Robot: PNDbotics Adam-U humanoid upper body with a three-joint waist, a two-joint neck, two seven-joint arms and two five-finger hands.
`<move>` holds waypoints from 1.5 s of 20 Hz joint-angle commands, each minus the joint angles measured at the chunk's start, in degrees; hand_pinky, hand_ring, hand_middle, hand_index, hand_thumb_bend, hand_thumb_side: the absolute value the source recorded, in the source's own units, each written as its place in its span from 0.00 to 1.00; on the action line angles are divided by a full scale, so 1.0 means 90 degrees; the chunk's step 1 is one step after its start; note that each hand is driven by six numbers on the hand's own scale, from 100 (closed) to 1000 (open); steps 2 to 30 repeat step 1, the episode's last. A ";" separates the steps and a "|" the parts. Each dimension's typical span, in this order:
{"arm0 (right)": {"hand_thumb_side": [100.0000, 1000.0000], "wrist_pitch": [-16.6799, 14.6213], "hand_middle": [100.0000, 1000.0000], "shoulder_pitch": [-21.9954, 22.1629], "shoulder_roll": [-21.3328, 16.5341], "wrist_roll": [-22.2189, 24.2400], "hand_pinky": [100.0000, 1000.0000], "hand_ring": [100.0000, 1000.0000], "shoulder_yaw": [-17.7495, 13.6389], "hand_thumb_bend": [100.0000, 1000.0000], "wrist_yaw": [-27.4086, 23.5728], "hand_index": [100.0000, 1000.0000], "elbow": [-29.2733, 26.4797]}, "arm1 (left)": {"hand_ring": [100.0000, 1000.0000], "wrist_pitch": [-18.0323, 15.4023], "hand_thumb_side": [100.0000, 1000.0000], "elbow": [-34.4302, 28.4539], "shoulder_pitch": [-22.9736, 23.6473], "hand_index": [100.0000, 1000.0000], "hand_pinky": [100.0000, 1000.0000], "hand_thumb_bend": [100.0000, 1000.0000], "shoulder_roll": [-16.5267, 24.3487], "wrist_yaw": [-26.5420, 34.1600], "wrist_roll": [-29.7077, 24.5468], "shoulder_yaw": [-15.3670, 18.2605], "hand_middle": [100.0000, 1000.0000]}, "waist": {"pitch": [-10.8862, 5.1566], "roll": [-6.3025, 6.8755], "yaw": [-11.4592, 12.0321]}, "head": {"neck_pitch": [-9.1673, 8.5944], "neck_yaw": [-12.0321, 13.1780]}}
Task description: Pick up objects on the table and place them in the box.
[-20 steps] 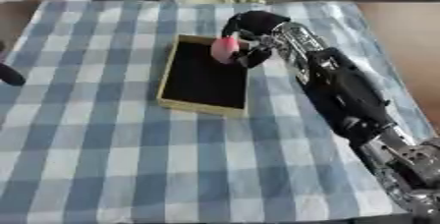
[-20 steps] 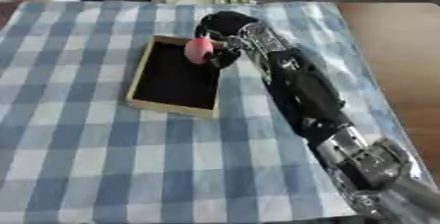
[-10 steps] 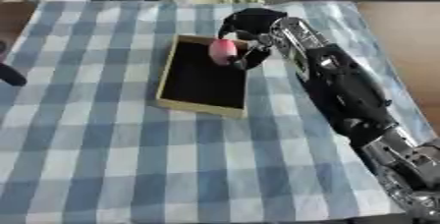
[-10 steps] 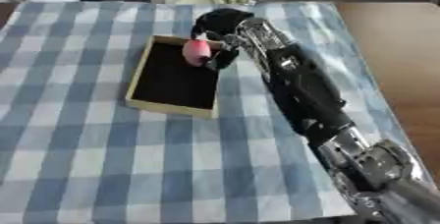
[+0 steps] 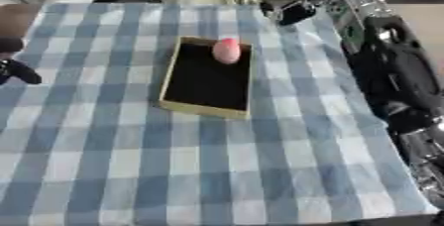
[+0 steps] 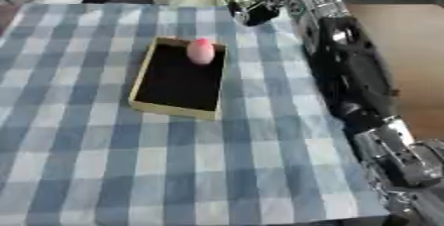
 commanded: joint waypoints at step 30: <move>0.21 0.0113 0.64 0.0121 -0.0491 -0.0319 0.82 0.65 -0.0252 0.00 -0.0338 0.80 -0.0614 | 0.77 -0.0024 0.55 -0.0122 -0.0047 0.73 0.57 0.00 0.0105 -0.0049 0.0024 0.0040 0.69 | -0.0098 0.0030 -0.0030 | -0.0005 0.0070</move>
